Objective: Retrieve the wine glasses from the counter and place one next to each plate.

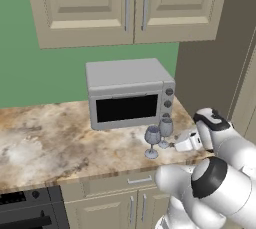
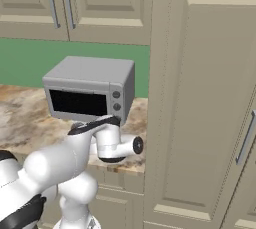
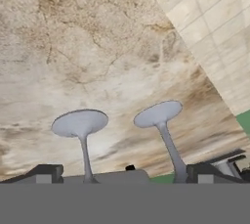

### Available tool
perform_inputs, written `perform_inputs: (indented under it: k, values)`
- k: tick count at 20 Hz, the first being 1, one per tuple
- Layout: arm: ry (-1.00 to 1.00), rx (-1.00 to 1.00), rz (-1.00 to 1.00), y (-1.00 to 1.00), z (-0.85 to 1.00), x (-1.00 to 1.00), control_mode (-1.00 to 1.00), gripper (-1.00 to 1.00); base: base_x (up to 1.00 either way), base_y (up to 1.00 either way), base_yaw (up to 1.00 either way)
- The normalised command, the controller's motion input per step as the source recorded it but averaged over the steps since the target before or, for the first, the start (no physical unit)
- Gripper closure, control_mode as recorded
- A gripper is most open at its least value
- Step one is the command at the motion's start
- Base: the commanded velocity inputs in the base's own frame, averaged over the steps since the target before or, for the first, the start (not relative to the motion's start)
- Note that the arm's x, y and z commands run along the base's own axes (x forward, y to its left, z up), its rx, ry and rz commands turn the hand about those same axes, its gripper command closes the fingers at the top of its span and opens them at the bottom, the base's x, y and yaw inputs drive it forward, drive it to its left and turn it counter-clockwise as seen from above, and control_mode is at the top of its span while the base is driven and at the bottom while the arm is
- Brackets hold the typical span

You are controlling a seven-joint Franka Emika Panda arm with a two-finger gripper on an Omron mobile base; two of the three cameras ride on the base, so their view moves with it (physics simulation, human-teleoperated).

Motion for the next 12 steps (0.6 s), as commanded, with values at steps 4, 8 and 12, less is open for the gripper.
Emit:
perform_inputs:
  k: [4,8,12]
  values:
    - [-0.04,0.00,0.00,0.02,-0.17,0.16,-1.00,-1.00,0.00,0.00,0.00]
    - [0.00,0.00,0.00,0.02,-0.09,0.22,-1.00,-1.00,0.00,0.00,0.00]
    - [0.00,0.00,0.00,0.14,-0.11,0.19,-1.00,-1.00,0.00,0.00,0.00]
